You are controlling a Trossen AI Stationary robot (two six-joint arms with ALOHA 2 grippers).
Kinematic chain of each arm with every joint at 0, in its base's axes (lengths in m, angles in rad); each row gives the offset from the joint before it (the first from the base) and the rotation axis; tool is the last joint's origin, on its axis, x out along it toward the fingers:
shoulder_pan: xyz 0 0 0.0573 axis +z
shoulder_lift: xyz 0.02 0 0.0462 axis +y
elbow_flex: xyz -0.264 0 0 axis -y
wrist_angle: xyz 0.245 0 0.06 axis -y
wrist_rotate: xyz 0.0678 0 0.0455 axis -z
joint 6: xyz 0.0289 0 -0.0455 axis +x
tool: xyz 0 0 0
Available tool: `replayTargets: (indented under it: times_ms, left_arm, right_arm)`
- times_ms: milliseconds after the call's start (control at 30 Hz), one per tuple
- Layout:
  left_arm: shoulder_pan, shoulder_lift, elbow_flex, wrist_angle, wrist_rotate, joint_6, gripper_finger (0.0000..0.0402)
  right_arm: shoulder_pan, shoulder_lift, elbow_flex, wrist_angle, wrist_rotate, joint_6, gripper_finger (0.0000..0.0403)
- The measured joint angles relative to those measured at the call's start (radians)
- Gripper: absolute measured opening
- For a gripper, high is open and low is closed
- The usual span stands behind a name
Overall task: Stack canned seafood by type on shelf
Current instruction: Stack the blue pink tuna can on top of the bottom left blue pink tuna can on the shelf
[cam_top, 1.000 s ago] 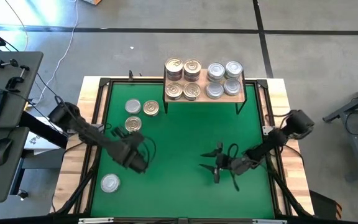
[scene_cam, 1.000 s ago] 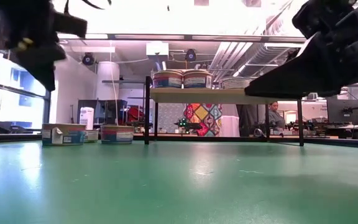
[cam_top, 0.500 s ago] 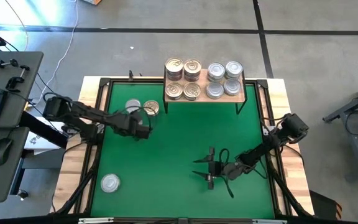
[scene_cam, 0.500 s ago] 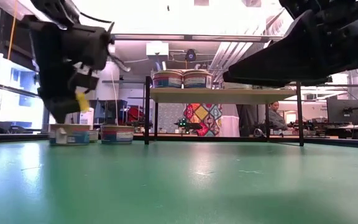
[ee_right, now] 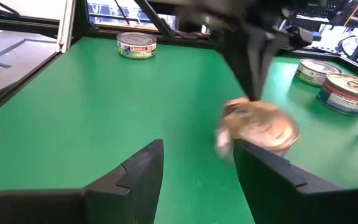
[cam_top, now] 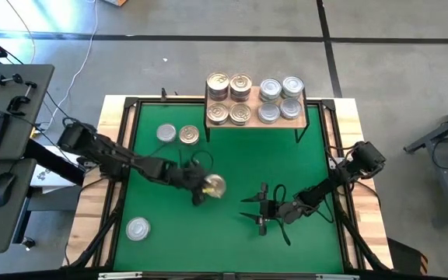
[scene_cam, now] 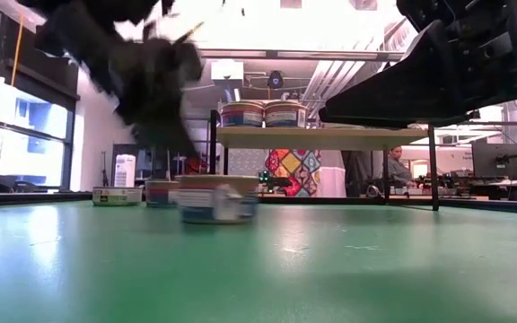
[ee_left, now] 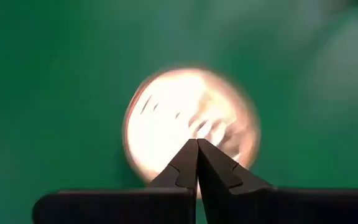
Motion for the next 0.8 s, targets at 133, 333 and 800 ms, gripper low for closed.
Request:
replayTargets:
  times_ms: [133, 333, 800]
  left_arm:
    - [-0.073, 0.053, 0.002, 0.275, 0.007, 0.091, 0.0000]
    - [-0.097, 0.099, 0.003, 0.436, -0.014, 0.091, 0.0000]
    - [0.000, 0.403, 0.223, 0.459, 0.140, 0.205, 0.0000]
  right_arm:
    - [0.000, 0.000, 0.000, 0.000, 0.000, 0.000, 0.0187]
    - [0.000, 0.000, 0.000, 0.000, -0.010, 0.000, 0.0187]
    - [0.065, -0.196, 0.000, -0.174, -0.017, -0.024, 0.0188]
